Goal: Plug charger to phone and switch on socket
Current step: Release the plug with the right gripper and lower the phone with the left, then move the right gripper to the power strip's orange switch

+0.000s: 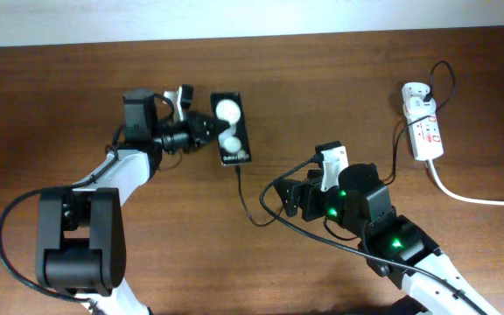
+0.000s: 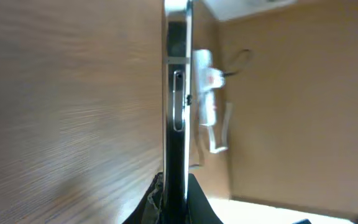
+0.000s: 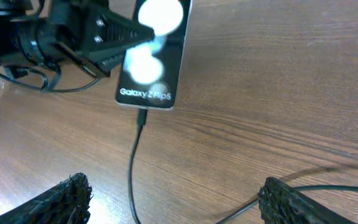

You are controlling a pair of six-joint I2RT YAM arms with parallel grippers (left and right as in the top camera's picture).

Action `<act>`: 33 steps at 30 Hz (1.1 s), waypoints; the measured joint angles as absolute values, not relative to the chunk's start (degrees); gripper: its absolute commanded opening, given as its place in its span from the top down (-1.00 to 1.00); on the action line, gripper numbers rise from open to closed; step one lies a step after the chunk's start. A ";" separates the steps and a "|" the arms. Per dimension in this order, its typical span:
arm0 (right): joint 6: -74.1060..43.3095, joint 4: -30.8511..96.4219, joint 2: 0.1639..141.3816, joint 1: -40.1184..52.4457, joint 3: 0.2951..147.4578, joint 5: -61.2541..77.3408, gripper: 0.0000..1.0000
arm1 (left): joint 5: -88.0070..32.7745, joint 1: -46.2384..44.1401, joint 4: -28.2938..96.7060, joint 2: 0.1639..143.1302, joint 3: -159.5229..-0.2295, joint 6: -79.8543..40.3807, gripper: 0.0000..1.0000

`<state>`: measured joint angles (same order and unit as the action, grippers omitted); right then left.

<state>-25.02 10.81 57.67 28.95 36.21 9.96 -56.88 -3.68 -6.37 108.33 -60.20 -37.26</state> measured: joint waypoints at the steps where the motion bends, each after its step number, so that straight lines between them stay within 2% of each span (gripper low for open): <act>1: -24.97 10.81 57.67 28.95 36.21 9.91 -0.79 | -52.73 -4.05 -3.05 108.33 -60.18 -36.16 1.00; 8: -24.99 11.84 57.65 28.95 36.21 9.89 -0.79 | -35.18 -6.33 5.13 108.36 -60.12 -30.44 1.00; 11: -24.97 11.99 57.63 28.95 36.21 9.91 -0.81 | -30.92 -6.31 8.40 108.36 -60.12 -30.20 0.86; 12: -24.97 11.99 57.63 28.95 36.21 9.91 -0.81 | -30.26 -6.31 8.82 108.33 -60.14 -30.24 0.75; 14: -25.04 11.97 57.63 28.95 36.21 9.91 -0.81 | -28.91 -6.31 9.78 108.33 -60.25 -30.13 0.13; 17: -24.97 11.99 57.63 28.95 36.21 9.93 -0.81 | -25.71 -6.31 12.12 108.33 -60.23 -29.76 -0.25; 18: -25.02 12.01 57.63 28.95 36.21 9.93 -0.81 | -24.62 -6.31 12.82 108.33 -60.20 -29.58 -0.29; 21: -25.04 11.99 57.63 28.95 36.21 9.93 -0.82 | -23.31 -6.31 13.93 108.33 -60.23 -29.36 -0.64; 23: -25.08 12.01 57.63 28.95 36.21 9.96 -0.82 | -23.29 -6.31 14.00 108.09 -60.38 -29.30 -0.99; 30: -26.55 13.37 57.56 26.39 36.27 10.33 -0.87 | -20.47 -6.31 21.02 107.04 -62.11 -29.10 -0.98; 32: -26.98 19.20 57.58 20.60 38.22 10.50 -0.67 | -19.03 -6.31 24.95 107.02 -63.37 -28.86 -0.98; 33: -26.79 22.48 57.58 16.58 40.42 10.50 -0.38 | -18.48 -6.31 26.55 107.02 -63.86 -28.36 -0.98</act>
<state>-26.79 22.48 57.58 16.58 40.42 10.50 -18.48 -6.31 26.55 107.02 -63.86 -28.36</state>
